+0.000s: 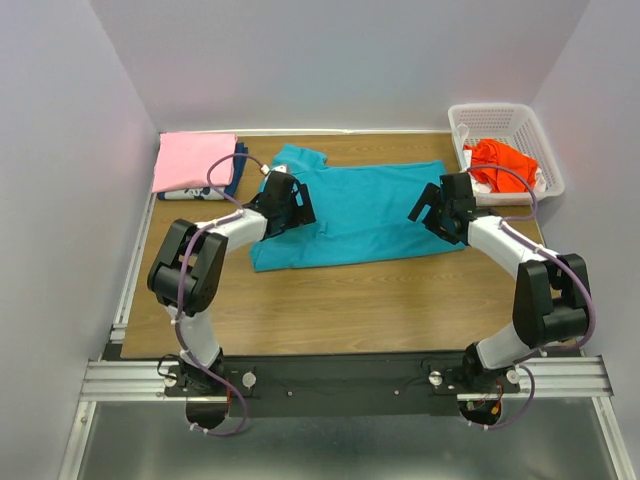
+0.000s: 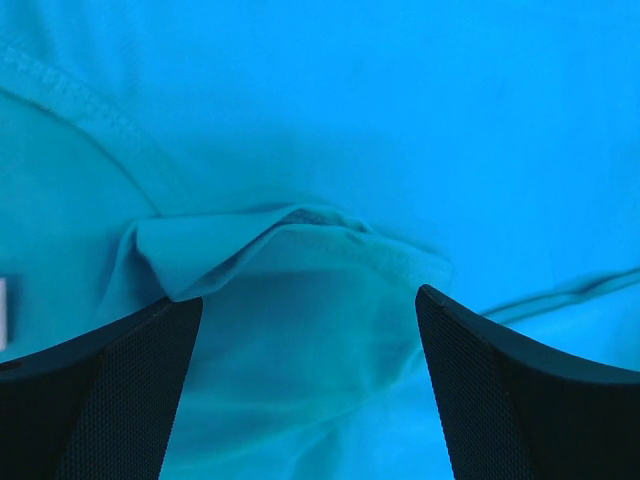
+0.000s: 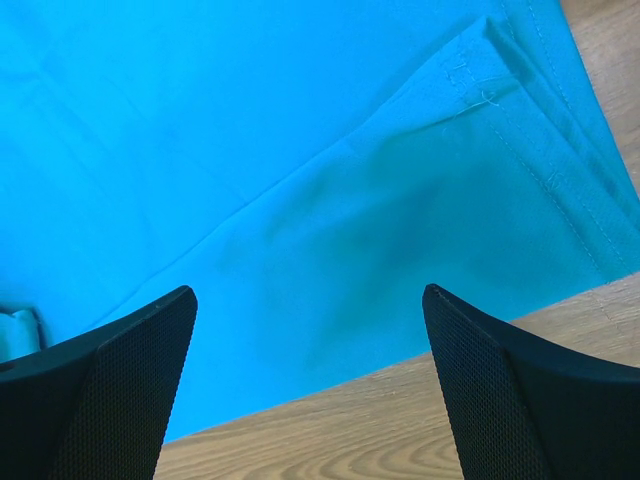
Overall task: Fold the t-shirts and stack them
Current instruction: Fold the tshirt
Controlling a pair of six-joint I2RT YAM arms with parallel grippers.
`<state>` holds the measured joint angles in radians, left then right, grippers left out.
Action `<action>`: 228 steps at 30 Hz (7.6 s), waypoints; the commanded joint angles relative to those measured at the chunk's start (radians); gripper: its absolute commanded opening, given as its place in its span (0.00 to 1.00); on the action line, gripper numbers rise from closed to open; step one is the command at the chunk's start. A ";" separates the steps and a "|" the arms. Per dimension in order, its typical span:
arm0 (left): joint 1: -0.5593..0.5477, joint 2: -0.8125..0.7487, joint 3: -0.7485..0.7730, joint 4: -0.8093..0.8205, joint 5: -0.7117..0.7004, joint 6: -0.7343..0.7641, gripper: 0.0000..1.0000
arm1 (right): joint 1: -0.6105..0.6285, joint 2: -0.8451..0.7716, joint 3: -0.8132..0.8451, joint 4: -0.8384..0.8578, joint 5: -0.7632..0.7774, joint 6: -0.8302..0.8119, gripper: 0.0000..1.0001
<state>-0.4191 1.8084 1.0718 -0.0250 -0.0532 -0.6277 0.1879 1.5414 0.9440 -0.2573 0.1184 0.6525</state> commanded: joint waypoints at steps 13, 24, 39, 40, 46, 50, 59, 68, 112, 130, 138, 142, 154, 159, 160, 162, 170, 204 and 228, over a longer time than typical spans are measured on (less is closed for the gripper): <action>0.060 0.167 0.254 -0.046 -0.010 0.077 0.95 | 0.002 -0.053 0.004 0.012 0.082 -0.059 1.00; 0.046 -0.058 0.177 -0.066 -0.083 0.028 0.97 | 0.004 0.022 0.039 0.015 0.063 -0.094 1.00; -0.058 -0.225 -0.139 0.042 -0.054 -0.050 0.98 | 0.004 0.393 0.320 0.062 0.106 -0.139 1.00; -0.058 -0.221 -0.138 0.042 -0.056 -0.049 0.98 | 0.002 0.395 0.322 0.062 0.106 -0.142 1.00; -0.070 -0.173 -0.092 0.057 -0.040 -0.040 0.98 | 0.004 0.280 0.243 0.062 0.057 -0.157 1.00; -0.081 -0.098 -0.041 0.062 -0.025 -0.021 0.98 | 0.004 0.209 0.155 0.062 0.021 -0.178 1.00; -0.079 0.012 0.022 0.042 0.004 -0.004 0.98 | 0.007 0.273 0.099 0.067 -0.029 -0.197 1.00; -0.079 -0.001 -0.124 -0.012 -0.011 -0.055 0.98 | 0.024 0.207 -0.019 0.069 -0.045 -0.160 1.00; 0.054 -0.114 0.259 -0.237 -0.246 0.071 0.98 | 0.090 -0.276 -0.142 -0.025 0.093 0.016 1.00; 0.135 0.588 0.961 -0.524 -0.177 0.224 0.74 | 0.088 -0.265 -0.169 -0.025 0.107 -0.047 1.00; 0.135 0.545 0.855 -0.478 -0.189 0.213 0.57 | 0.088 -0.247 -0.169 -0.023 0.102 -0.045 1.00; 0.132 0.551 0.846 -0.481 -0.175 0.212 0.40 | 0.088 -0.247 -0.174 -0.025 0.109 -0.045 1.00; 0.126 0.520 0.852 -0.446 -0.155 0.232 0.00 | 0.088 -0.241 -0.159 -0.025 0.164 -0.039 1.00; 0.120 0.415 0.762 -0.374 -0.143 0.246 0.00 | 0.087 -0.167 -0.084 -0.025 0.254 -0.014 1.00; 0.118 0.398 0.742 -0.348 -0.140 0.244 0.00 | 0.088 -0.149 -0.062 -0.025 0.273 -0.014 1.00; 0.109 0.341 0.673 -0.319 -0.137 0.247 0.00 | 0.088 -0.097 0.005 -0.025 0.326 -0.016 1.00; 0.077 0.186 0.464 -0.188 -0.157 0.247 0.00 | 0.085 0.218 0.246 -0.026 0.490 -0.069 1.00; -0.026 -0.208 0.014 -0.049 -0.243 0.174 0.00 | 0.044 0.540 0.447 -0.048 0.587 -0.129 0.64; -0.046 -0.399 -0.157 -0.052 -0.272 0.097 0.00 | 0.048 0.433 0.398 -0.083 0.557 -0.117 0.01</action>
<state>-0.4606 1.4723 0.9554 -0.0910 -0.2859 -0.4946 0.2337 2.0460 1.3674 -0.3210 0.6651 0.5232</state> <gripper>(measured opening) 0.007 0.009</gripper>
